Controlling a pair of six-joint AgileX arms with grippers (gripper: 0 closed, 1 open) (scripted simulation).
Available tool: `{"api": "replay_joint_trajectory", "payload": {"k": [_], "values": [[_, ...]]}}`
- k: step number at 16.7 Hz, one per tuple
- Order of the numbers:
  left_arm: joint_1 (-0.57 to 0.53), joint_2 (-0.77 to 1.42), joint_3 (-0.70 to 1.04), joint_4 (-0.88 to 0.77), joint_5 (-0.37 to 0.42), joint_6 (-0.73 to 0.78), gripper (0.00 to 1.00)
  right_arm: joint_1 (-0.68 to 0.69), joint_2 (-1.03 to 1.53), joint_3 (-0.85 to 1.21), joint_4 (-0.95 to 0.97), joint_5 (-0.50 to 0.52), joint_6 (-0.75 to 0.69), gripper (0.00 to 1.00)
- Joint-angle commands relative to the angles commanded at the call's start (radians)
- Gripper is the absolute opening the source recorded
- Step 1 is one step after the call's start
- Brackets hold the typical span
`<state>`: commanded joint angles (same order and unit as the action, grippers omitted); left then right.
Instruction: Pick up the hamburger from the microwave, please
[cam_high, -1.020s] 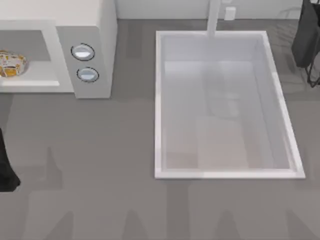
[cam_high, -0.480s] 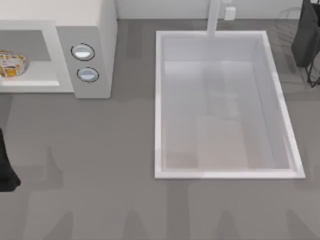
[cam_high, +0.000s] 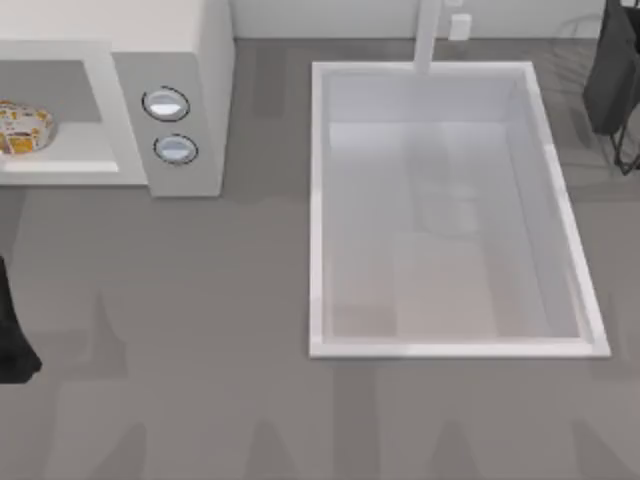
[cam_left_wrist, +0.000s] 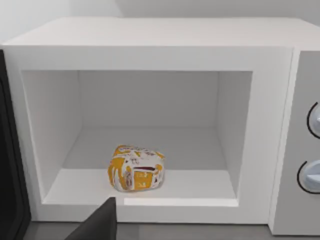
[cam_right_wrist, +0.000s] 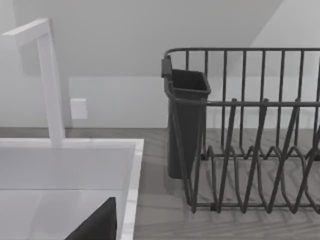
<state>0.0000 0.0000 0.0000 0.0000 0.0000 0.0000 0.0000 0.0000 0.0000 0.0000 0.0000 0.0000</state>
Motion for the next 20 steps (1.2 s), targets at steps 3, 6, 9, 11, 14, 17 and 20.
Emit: {"api": "replay_joint_trajectory", "payload": {"k": [3,6,9,11,14,17,20], "values": [[0.000,0.000,0.000,0.000,0.000,0.000,1.00,0.000,0.000,0.000,0.000,0.000,0.000,1.00],[0.000,0.000,0.000,0.000,0.000,0.000,1.00,0.000,0.000,0.000,0.000,0.000,0.000,1.00],[0.004,0.058,0.023,0.026,0.004,0.002,1.00,0.000,0.000,0.000,0.000,0.000,0.000,1.00],[0.009,0.145,0.058,0.066,0.011,0.004,1.00,0.000,0.000,0.000,0.000,0.000,0.000,1.00],[0.021,0.340,0.136,0.155,0.026,0.010,1.00,0.000,0.000,0.000,0.000,0.000,0.000,1.00],[0.037,0.591,0.237,0.269,0.045,0.018,1.00,0.000,0.000,0.000,0.000,0.000,0.000,1.00],[0.055,0.881,0.354,0.401,0.067,0.026,1.00,0.000,0.000,0.000,0.000,0.000,0.000,1.00]]}}
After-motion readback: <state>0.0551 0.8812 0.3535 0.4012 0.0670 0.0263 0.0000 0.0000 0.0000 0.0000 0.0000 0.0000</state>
